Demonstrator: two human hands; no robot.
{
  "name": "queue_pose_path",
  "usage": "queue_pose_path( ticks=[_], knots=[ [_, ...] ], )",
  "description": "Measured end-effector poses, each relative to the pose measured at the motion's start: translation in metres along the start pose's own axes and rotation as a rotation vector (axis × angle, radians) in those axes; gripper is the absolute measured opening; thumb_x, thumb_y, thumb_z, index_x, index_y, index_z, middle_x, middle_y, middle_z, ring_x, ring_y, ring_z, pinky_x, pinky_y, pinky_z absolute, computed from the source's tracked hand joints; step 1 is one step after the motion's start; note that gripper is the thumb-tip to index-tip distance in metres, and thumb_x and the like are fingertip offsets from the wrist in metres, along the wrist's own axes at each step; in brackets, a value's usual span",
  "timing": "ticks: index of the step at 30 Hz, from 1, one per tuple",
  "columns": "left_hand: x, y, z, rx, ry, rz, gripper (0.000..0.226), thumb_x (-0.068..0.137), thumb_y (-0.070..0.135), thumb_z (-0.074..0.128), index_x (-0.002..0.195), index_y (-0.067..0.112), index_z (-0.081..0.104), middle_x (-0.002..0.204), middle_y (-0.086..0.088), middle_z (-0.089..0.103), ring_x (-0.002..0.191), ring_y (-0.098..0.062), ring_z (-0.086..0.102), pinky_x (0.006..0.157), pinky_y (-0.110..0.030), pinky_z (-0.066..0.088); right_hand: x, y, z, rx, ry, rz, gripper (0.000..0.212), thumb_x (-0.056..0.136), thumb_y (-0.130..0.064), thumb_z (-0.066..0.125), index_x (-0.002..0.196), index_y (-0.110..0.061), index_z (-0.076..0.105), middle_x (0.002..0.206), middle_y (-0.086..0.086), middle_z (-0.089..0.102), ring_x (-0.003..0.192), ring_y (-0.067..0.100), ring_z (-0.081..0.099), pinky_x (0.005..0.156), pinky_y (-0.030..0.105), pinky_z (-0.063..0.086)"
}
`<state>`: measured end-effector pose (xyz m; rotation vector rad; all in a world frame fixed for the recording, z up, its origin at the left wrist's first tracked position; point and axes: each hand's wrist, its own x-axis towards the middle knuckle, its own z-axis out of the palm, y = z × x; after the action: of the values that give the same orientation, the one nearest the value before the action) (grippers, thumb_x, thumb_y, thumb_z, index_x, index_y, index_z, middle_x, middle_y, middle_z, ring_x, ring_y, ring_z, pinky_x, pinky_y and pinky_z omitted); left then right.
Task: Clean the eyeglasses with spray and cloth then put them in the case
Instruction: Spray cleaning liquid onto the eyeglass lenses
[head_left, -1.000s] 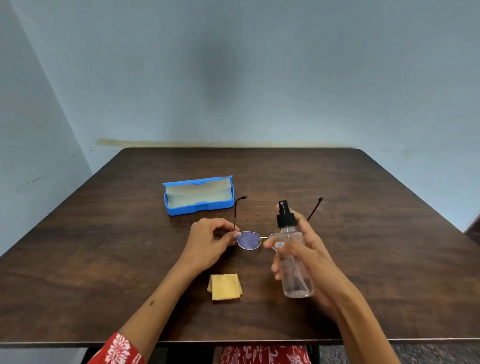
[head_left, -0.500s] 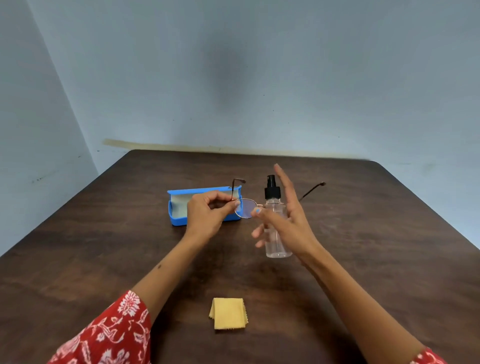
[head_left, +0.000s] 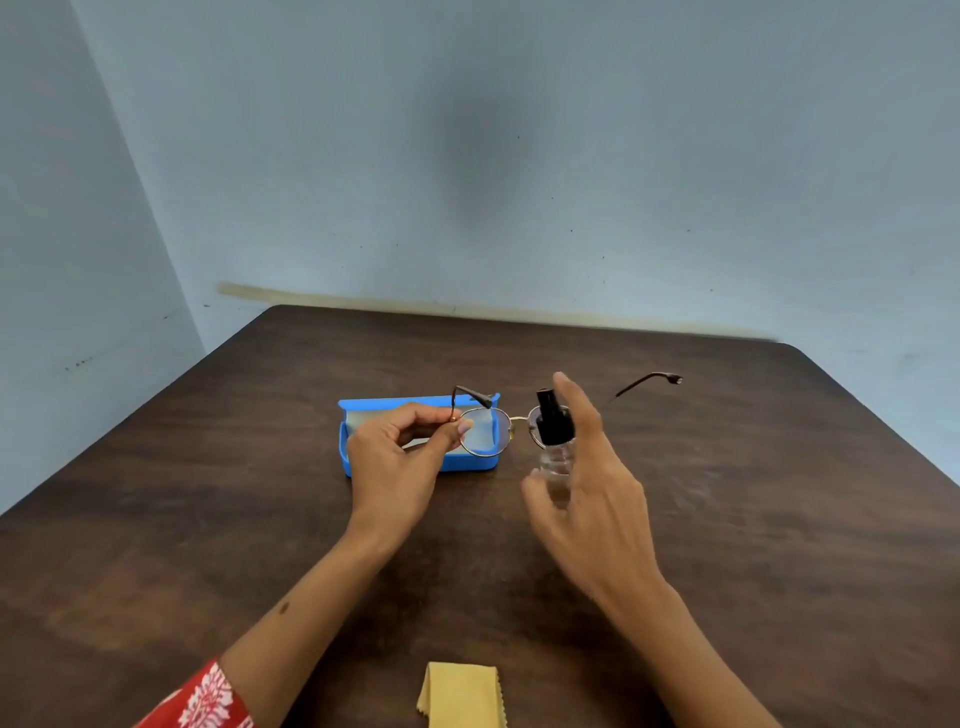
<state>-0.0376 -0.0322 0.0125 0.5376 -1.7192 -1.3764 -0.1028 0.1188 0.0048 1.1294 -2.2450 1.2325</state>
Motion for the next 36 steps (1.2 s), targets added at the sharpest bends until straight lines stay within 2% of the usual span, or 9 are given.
queue_pose_path(
  ticks=[3, 8, 12, 14, 19, 22, 30, 33, 36],
  knots=[
    [0.002, -0.001, -0.001, -0.008, 0.027, -0.001, 0.015, 0.071, 0.008, 0.078, 0.072, 0.021, 0.071, 0.075, 0.004, 0.073, 0.075, -0.015, 0.071, 0.071, -0.025, 0.057, 0.001, 0.002, 0.003, 0.135, 0.022, -0.003, 0.089, 0.076, -0.021, 0.062, 0.144, -0.049, 0.011, 0.084, -0.02, 0.061, 0.061, 0.005, 0.057, 0.061, 0.012, 0.046],
    [0.001, -0.001, -0.001, 0.007, 0.036, 0.024, 0.014, 0.071, 0.008, 0.078, 0.073, 0.021, 0.071, 0.075, 0.007, 0.072, 0.075, -0.009, 0.07, 0.072, -0.023, 0.056, -0.006, -0.007, 0.012, 0.37, 0.072, -0.084, 0.082, 0.075, -0.009, 0.067, 0.14, -0.045, 0.031, 0.089, -0.009, 0.063, 0.066, 0.016, 0.064, 0.061, 0.028, 0.054],
    [0.0, 0.001, 0.0, 0.003, 0.046, 0.041, 0.014, 0.071, 0.008, 0.078, 0.074, 0.02, 0.07, 0.077, 0.008, 0.072, 0.076, -0.004, 0.069, 0.07, -0.017, 0.054, -0.007, -0.005, 0.018, 0.174, 0.124, -0.138, 0.08, 0.072, -0.013, 0.069, 0.138, -0.041, 0.033, 0.098, -0.014, 0.063, 0.058, 0.0, 0.053, 0.059, 0.014, 0.047],
    [-0.001, 0.002, 0.001, -0.011, 0.044, 0.051, 0.015, 0.071, 0.007, 0.078, 0.072, 0.019, 0.07, 0.076, 0.01, 0.071, 0.075, -0.002, 0.068, 0.068, -0.013, 0.052, -0.007, -0.003, 0.018, 0.115, 0.142, -0.152, 0.077, 0.072, -0.015, 0.067, 0.138, -0.037, 0.033, 0.103, -0.014, 0.06, 0.06, -0.001, 0.049, 0.06, 0.01, 0.044],
    [-0.002, -0.002, 0.003, 0.0, 0.032, 0.078, 0.012, 0.072, 0.007, 0.077, 0.076, 0.017, 0.071, 0.077, 0.008, 0.072, 0.077, -0.006, 0.069, 0.071, -0.019, 0.055, -0.005, 0.0, 0.022, 0.024, 0.046, -0.113, 0.085, 0.074, -0.016, 0.061, 0.144, -0.041, 0.02, 0.088, -0.002, 0.059, 0.055, 0.011, 0.049, 0.057, 0.026, 0.049],
    [-0.002, -0.004, 0.003, 0.001, 0.03, 0.089, 0.015, 0.072, 0.008, 0.077, 0.075, 0.02, 0.07, 0.078, 0.007, 0.072, 0.078, -0.01, 0.07, 0.072, -0.022, 0.056, -0.005, 0.004, 0.026, -0.009, -0.023, -0.092, 0.082, 0.077, -0.018, 0.06, 0.143, -0.047, 0.021, 0.096, 0.001, 0.06, 0.053, 0.012, 0.052, 0.056, 0.034, 0.053],
    [-0.002, -0.004, 0.002, -0.023, 0.046, 0.075, 0.016, 0.073, 0.008, 0.077, 0.075, 0.022, 0.069, 0.079, 0.0, 0.072, 0.08, -0.016, 0.071, 0.075, -0.029, 0.057, -0.005, 0.001, 0.025, -0.07, -0.058, -0.099, 0.076, 0.078, -0.014, 0.064, 0.138, -0.043, 0.028, 0.095, 0.0, 0.06, 0.054, 0.008, 0.056, 0.056, 0.028, 0.052],
    [-0.001, -0.003, 0.0, 0.007, 0.033, 0.091, 0.014, 0.074, 0.009, 0.076, 0.078, 0.021, 0.07, 0.079, 0.003, 0.072, 0.08, -0.01, 0.07, 0.073, -0.024, 0.056, -0.003, 0.001, 0.023, -0.046, -0.039, -0.1, 0.083, 0.077, -0.011, 0.064, 0.142, -0.043, 0.024, 0.083, 0.0, 0.058, 0.054, 0.009, 0.052, 0.054, 0.027, 0.051],
    [-0.001, -0.003, 0.0, 0.026, 0.031, 0.109, 0.013, 0.075, 0.011, 0.076, 0.08, 0.02, 0.07, 0.08, 0.003, 0.072, 0.081, -0.01, 0.069, 0.073, -0.024, 0.056, -0.001, 0.001, 0.022, -0.06, -0.081, -0.106, 0.076, 0.078, -0.011, 0.063, 0.139, -0.042, 0.03, 0.084, -0.002, 0.058, 0.058, 0.008, 0.053, 0.056, 0.027, 0.051]
  ],
)
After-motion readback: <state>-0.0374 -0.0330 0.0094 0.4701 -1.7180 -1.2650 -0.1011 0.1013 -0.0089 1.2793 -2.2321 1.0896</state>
